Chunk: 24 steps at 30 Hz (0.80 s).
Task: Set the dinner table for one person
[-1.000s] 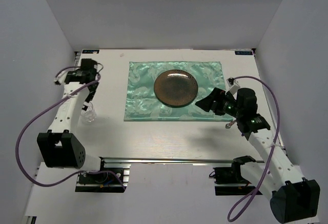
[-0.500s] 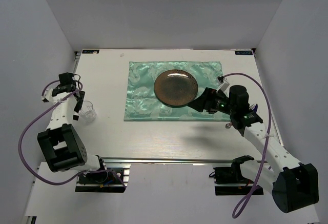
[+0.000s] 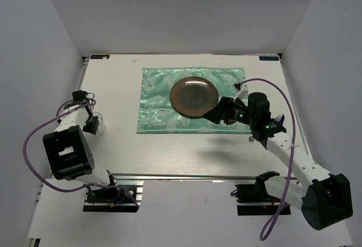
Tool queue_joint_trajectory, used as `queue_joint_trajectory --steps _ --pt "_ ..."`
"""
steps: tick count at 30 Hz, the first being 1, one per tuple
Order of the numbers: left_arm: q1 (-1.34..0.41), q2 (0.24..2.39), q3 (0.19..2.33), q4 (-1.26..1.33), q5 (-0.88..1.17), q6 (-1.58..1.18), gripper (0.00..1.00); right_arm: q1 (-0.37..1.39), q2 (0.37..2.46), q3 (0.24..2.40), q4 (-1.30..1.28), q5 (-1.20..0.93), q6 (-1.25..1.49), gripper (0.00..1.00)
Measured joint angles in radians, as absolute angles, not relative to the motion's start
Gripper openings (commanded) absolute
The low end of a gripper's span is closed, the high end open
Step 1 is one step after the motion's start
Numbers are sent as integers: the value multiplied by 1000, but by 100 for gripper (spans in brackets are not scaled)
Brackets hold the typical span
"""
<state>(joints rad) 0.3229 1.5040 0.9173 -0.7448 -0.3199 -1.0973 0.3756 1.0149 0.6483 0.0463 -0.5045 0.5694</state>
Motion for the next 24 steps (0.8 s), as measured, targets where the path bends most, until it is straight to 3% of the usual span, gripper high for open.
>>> queue_joint_trajectory --steps 4,8,15,24 --pt "303 1510 985 -783 -318 -1040 0 424 1086 727 1 -474 534 89" --pt "235 1451 1000 -708 -213 -911 0 558 1256 945 -100 -356 474 89" --pt "-128 1440 1106 -672 -102 -780 0 768 1543 1267 -189 -91 461 88" --pt "-446 1618 1343 -712 -138 -737 0 814 1624 1409 -247 153 509 88"
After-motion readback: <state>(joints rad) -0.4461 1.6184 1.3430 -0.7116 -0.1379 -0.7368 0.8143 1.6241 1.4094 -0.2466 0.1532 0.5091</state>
